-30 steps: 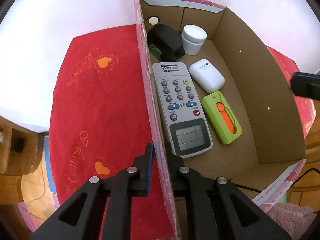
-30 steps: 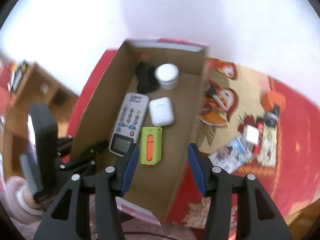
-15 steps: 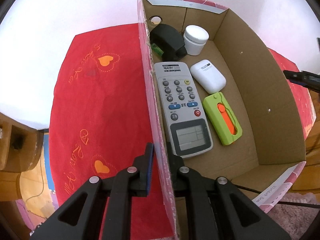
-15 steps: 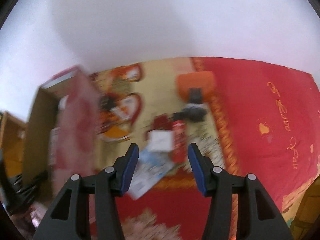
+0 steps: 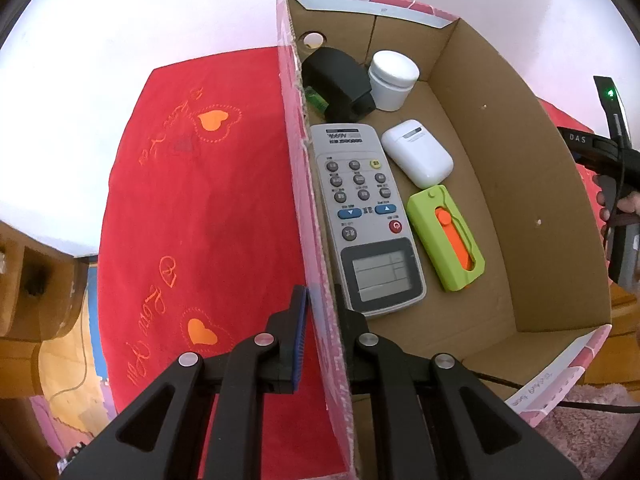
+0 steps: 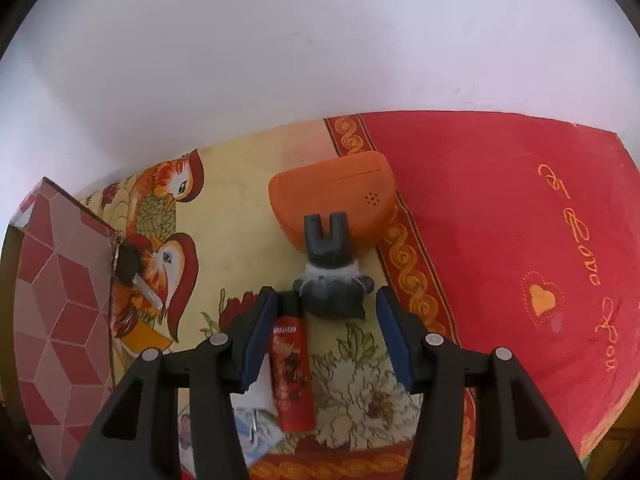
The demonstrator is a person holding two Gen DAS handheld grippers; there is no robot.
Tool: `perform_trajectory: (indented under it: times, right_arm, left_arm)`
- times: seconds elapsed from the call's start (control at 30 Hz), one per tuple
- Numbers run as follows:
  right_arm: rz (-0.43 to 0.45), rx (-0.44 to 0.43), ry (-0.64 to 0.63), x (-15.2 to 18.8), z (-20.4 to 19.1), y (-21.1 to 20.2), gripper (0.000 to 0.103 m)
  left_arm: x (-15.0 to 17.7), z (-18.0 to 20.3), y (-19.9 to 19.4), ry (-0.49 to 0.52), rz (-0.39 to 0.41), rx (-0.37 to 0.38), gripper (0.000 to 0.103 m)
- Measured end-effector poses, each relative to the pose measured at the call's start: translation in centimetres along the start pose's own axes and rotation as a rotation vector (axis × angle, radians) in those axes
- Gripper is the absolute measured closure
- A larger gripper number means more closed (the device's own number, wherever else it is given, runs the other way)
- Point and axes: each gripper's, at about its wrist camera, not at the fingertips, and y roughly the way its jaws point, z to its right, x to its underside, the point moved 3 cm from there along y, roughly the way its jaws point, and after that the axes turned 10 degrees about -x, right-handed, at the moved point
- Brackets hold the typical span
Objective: Organize objects
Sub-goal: 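Close the right gripper on the black head of the orange figure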
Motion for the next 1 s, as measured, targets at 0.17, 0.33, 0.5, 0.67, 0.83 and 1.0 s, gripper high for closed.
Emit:
perform_trajectory:
  times: [0.17,0.33,0.5,0.67,0.83,1.0]
  right_arm:
    - [0.024,-0.035,0.033,-0.1,0.5,0.5,0.051]
    - [0.046,-0.083,0.081,0.1,1.5,0.2,0.052]
    - [0.050,-0.076,0.117,0.0,2.4,0.1,0.052]
    - [0.036,-0.019,0.105,-0.6,1.9,0.6,0.052]
    - [0.021,0.025,0.077,-0.5,1.8,0.7,0.062]
    - [0.017,0.048,0.018,-0.2,1.7,-1.2,0.062]
  left_arm:
    - [0.0,0.1,-0.1,0.002,0.002,-0.008,0.093]
    - [-0.1,0.1,-0.1,0.002,0.002,-0.013,0.093]
    - [0.0,0.3,-0.2,0.006,0.004,-0.016,0.093]
    - [0.0,0.3,-0.2,0.006,0.005,-0.019,0.093]
    - [-0.1,0.2,-0.1,-0.002,0.007,-0.021,0.093]
    - [0.2,0.2,-0.3,-0.002,0.009,-0.019,0.093]
